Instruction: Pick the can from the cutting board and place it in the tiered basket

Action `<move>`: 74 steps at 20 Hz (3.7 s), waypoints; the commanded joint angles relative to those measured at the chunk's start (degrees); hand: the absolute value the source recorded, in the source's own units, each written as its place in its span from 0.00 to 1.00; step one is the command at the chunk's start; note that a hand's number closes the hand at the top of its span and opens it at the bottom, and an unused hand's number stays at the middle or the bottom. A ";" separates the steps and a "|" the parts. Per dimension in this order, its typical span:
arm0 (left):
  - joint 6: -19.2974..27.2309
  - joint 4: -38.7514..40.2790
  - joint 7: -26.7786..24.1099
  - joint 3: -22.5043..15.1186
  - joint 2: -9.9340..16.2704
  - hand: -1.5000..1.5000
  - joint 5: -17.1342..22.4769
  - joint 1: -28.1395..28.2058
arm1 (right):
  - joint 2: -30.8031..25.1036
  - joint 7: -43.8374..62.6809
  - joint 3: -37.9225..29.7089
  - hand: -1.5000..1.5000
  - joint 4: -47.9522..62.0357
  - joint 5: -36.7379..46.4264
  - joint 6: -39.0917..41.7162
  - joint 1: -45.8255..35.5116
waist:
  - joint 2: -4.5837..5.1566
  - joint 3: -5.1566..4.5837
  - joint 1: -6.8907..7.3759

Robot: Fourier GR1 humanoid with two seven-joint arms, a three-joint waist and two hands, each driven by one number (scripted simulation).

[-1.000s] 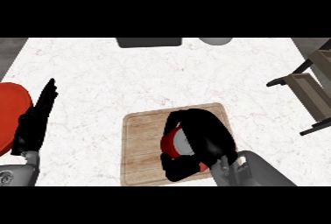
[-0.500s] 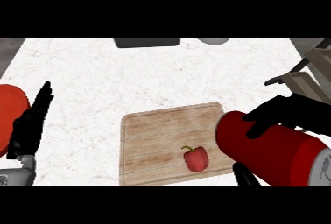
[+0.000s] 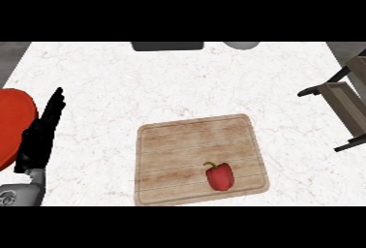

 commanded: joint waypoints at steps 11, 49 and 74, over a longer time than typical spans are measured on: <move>-1.50 0.31 -0.01 -0.61 -1.38 0.50 -1.37 -2.79 | -15.69 -16.15 -5.01 1.00 28.16 -4.21 13.37 -7.97 | 0.94 0.01 3.09; -5.56 4.80 -2.06 4.50 -0.78 0.50 -1.36 -5.03 | -11.28 -59.73 -2.62 0.00 81.31 23.42 13.56 -11.06 | 0.86 0.03 2.49; -1.83 0.04 -1.63 0.70 -6.39 0.50 -5.80 -1.14 | -40.41 -69.03 -20.06 0.00 114.63 17.00 31.07 -10.94 | 1.15 0.34 2.42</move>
